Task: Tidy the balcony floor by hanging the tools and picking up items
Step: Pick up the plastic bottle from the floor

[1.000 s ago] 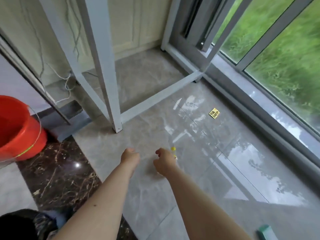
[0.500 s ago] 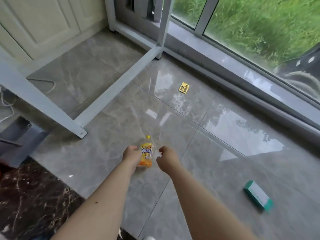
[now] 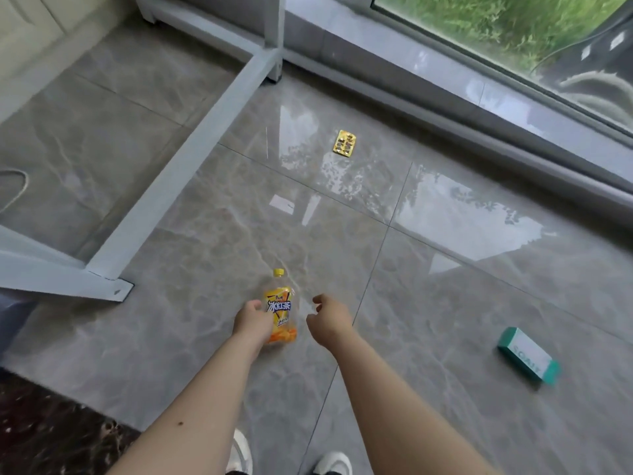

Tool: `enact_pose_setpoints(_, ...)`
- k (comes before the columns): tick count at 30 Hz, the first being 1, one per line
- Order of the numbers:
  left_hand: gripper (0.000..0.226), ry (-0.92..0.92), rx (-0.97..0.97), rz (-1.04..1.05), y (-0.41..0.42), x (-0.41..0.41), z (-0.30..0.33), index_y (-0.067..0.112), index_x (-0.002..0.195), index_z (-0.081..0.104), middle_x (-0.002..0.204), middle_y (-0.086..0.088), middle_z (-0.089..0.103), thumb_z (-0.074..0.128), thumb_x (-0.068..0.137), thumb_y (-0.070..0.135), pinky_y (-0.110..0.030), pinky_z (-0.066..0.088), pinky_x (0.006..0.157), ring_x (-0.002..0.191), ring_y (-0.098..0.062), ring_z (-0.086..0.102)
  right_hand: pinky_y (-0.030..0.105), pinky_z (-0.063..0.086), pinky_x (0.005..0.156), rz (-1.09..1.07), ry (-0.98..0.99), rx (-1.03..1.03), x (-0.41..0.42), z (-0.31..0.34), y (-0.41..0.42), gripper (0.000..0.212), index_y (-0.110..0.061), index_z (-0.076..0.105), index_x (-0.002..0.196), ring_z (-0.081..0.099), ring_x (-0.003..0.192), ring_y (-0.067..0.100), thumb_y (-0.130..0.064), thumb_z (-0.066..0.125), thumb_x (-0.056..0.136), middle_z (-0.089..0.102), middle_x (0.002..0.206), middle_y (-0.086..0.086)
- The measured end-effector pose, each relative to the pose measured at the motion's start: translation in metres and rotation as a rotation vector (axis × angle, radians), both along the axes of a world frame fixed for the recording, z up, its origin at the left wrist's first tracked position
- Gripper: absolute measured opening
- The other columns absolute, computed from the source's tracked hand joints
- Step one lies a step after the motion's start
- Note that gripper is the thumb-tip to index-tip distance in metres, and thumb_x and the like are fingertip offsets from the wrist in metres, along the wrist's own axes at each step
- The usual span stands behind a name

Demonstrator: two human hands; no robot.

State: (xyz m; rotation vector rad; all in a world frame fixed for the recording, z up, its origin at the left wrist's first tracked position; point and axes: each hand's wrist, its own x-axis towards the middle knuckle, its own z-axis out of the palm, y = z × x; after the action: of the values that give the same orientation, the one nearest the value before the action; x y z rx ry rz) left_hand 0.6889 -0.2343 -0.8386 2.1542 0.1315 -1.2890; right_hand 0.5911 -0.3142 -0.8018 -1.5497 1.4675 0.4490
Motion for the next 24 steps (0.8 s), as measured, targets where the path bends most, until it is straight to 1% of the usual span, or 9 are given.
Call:
enact_pose_setpoints(2, 0.051, -0.014, 0.015, -0.011, -0.001, -0.001, -0.012, 0.005, 0.142, 0.038, 0.147, -0.013, 0.043, 0.047, 0.092, 0.005, -0.033, 0.036, 0.107, 0.132, -0.028, 0.044, 0.028, 0.043, 0.099, -0.007, 0.008, 0.015, 0.001, -0.014, -0.002, 0.051, -0.012, 0.043, 0.141, 0.050, 0.129, 0.025, -0.005, 0.047, 0.091, 0.049, 0.142, 0.009)
enact_pose_setpoints(4, 0.051, -0.028, 0.034, -0.021, -0.004, -0.001, -0.031, 0.005, 0.143, 0.037, 0.147, -0.013, 0.043, 0.048, 0.092, 0.005, -0.031, 0.035, 0.107, 0.133, -0.027, 0.043, 0.031, 0.045, 0.100, -0.013, 0.010, 0.037, 0.003, -0.035, -0.004, 0.052, -0.011, 0.042, 0.142, 0.050, 0.128, 0.026, -0.004, 0.047, 0.091, 0.049, 0.142, 0.011)
enact_pose_setpoints(8, 0.053, -0.035, 0.047, -0.018, -0.010, 0.004, -0.069, 0.006, 0.144, 0.034, 0.148, -0.012, 0.041, 0.048, 0.093, 0.008, -0.033, 0.034, 0.108, 0.134, -0.028, 0.042, 0.032, 0.047, 0.098, -0.003, 0.010, 0.059, 0.012, -0.073, -0.006, 0.052, -0.012, 0.041, 0.142, 0.051, 0.127, 0.027, -0.005, 0.048, 0.091, 0.050, 0.141, 0.012)
enact_pose_setpoints(11, 0.054, -0.044, 0.057, -0.005, -0.012, 0.009, -0.104, 0.006, 0.145, 0.033, 0.149, -0.013, 0.040, 0.049, 0.094, 0.010, -0.033, 0.033, 0.110, 0.135, -0.028, 0.041, 0.036, 0.047, 0.100, 0.011, 0.000, 0.067, 0.019, -0.107, -0.005, 0.049, -0.010, 0.044, 0.139, 0.051, 0.126, 0.028, -0.004, 0.048, 0.091, 0.052, 0.138, 0.013)
enact_pose_setpoints(13, 0.055, -0.039, 0.053, 0.008, -0.013, 0.012, -0.127, 0.006, 0.146, 0.032, 0.149, -0.014, 0.040, 0.050, 0.094, 0.012, -0.035, 0.033, 0.110, 0.135, -0.028, 0.041, 0.034, 0.046, 0.099, 0.017, -0.002, 0.074, 0.022, -0.129, -0.005, 0.049, -0.011, 0.045, 0.138, 0.052, 0.126, 0.027, -0.003, 0.049, 0.090, 0.052, 0.138, 0.013)
enact_pose_setpoints(17, 0.055, -0.038, 0.055, 0.016, -0.011, 0.014, -0.170, 0.009, 0.146, 0.031, 0.150, -0.012, 0.039, 0.050, 0.095, 0.018, -0.041, 0.035, 0.112, 0.135, -0.030, 0.041, 0.032, 0.044, 0.099, 0.036, 0.006, 0.072, 0.025, -0.167, -0.007, 0.054, -0.013, 0.038, 0.144, 0.049, 0.130, 0.026, -0.006, 0.049, 0.091, 0.047, 0.144, 0.010)
enact_pose_setpoints(19, 0.056, -0.032, 0.050, 0.022, -0.009, 0.012, -0.188, 0.010, 0.147, 0.030, 0.151, -0.012, 0.037, 0.050, 0.095, 0.020, -0.042, 0.035, 0.113, 0.136, -0.030, 0.040, 0.031, 0.044, 0.097, 0.033, 0.007, 0.067, 0.025, -0.183, -0.007, 0.056, -0.013, 0.035, 0.145, 0.048, 0.131, 0.026, -0.007, 0.049, 0.092, 0.046, 0.146, 0.010)
enact_pose_setpoints(21, 0.056, -0.023, 0.052, 0.024, -0.007, 0.011, -0.202, 0.011, 0.147, 0.029, 0.152, -0.012, 0.036, 0.047, 0.096, 0.023, -0.043, 0.035, 0.113, 0.137, -0.030, 0.039, 0.030, 0.045, 0.094, 0.020, 0.012, 0.070, 0.025, -0.198, -0.007, 0.055, -0.012, 0.034, 0.146, 0.049, 0.130, 0.027, -0.009, 0.049, 0.093, 0.046, 0.145, 0.011)
enact_pose_setpoints(24, 0.057, -0.005, 0.050, 0.023, -0.005, 0.009, -0.223, 0.010, 0.147, 0.027, 0.152, -0.012, 0.035, 0.042, 0.098, 0.033, -0.045, 0.033, 0.113, 0.138, -0.030, 0.038, 0.030, 0.045, 0.094, -0.003, 0.015, 0.072, 0.027, -0.219, -0.006, 0.052, -0.010, 0.034, 0.145, 0.049, 0.129, 0.027, -0.012, 0.048, 0.095, 0.048, 0.144, 0.012)
